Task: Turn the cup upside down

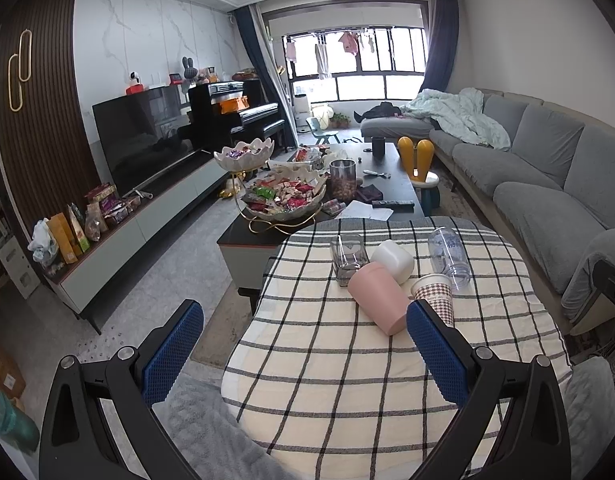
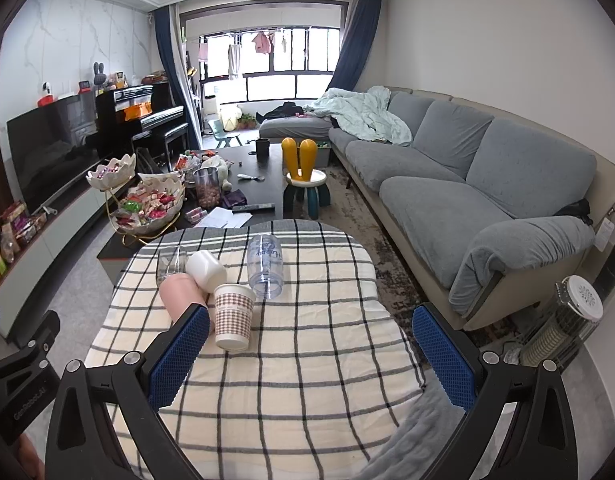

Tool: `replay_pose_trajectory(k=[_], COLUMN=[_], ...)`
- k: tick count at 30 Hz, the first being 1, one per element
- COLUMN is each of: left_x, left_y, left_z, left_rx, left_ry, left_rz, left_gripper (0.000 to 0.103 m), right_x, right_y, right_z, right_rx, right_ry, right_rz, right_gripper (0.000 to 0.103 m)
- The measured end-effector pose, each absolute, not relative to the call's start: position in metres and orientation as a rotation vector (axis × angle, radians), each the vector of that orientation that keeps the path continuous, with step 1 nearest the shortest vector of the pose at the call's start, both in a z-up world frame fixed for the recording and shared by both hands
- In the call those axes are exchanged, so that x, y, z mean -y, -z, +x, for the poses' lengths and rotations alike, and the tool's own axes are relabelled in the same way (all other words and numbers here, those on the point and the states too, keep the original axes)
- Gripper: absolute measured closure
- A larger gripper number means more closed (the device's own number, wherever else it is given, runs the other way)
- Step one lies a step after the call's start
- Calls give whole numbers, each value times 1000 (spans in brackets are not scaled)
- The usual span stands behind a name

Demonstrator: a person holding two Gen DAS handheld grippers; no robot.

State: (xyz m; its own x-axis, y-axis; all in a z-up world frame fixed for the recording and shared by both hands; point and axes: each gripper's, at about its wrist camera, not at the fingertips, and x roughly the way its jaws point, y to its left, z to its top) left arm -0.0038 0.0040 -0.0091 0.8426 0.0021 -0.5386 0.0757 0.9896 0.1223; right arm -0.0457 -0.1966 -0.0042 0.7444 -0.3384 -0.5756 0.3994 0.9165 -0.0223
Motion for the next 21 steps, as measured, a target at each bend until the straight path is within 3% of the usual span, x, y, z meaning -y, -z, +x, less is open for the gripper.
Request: replay_pose_trajectory(k=[21], left_x=[-3], left_y=[19], left_z=[21], left_rx=[-612], left_ry=[33], left_rz=[129], left_gripper=[0], right_x=[194], right_y=[17], right_z=[-24], right_rx=[-644], right_ry=[397], right_rz=[105], right_gripper=[1])
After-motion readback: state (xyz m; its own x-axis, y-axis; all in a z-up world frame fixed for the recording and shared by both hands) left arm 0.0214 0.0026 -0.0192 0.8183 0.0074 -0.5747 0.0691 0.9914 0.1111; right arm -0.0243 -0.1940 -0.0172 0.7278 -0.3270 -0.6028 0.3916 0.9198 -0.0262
